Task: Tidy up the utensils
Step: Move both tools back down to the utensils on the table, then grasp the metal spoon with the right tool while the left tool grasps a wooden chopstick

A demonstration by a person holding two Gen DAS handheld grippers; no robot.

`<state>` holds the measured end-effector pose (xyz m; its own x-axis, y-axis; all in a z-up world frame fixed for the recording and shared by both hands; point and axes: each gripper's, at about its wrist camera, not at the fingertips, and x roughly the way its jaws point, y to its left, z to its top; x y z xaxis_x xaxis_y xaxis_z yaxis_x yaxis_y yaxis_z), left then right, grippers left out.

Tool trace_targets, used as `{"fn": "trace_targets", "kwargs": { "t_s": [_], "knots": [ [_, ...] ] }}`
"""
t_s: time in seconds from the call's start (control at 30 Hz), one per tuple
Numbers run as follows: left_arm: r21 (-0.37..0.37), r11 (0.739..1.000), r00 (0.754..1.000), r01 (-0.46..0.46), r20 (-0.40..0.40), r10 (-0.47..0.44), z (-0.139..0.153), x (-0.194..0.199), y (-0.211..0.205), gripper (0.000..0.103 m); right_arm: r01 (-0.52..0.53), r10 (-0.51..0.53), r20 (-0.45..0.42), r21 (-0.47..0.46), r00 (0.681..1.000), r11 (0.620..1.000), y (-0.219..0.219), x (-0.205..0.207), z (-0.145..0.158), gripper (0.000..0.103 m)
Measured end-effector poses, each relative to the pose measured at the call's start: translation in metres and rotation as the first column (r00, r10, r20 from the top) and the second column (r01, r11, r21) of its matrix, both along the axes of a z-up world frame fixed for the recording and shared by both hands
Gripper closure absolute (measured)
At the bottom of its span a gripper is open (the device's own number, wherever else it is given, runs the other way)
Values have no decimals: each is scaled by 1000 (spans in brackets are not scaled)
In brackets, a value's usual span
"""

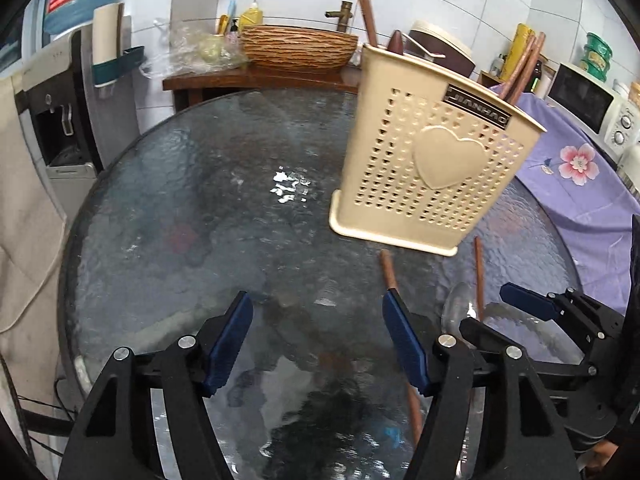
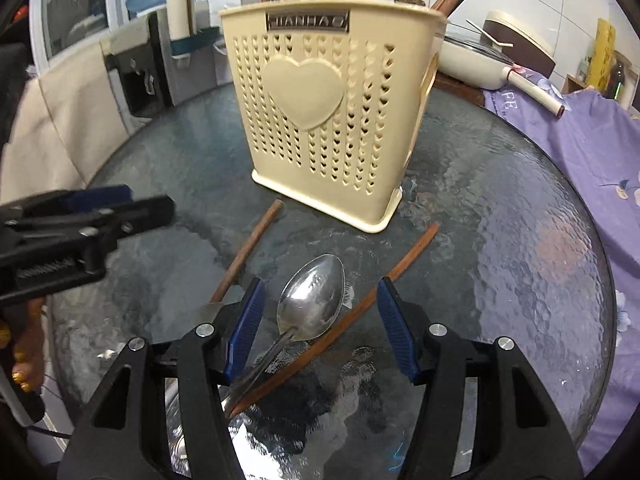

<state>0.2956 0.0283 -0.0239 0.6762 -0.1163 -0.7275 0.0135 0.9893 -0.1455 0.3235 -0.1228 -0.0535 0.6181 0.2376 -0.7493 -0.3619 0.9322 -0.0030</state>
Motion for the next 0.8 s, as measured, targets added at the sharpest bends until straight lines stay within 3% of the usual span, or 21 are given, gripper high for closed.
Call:
{"fn": "trace_targets", "kwargs": {
  "t_s": [0.13,0.27,0.57,0.63,0.8],
  "knots": [
    [3,1000,1000,-13,-3,13,0,0,4,38,34,-34,-32,14,999,999,6,6,-5,49],
    [2,1000,1000,-19,-6,19,-2,2,7,38,64,-65,-52,-30,997,998,16,12,-11,49],
    [-1,1000,1000,-18,-10,18,-4,4,10,38,96,-100,-32,-90,995,991,31,9,-17,53],
    [-1,1000,1000,-18,-9,18,-4,4,10,38,96,-99,-39,-78,994,992,34,9,-18,59],
    [-12,1000,1000,-19,-20,19,-6,5,14,38,80,-84,-70,-50,994,996,35,14,-19,59]
  ]
}}
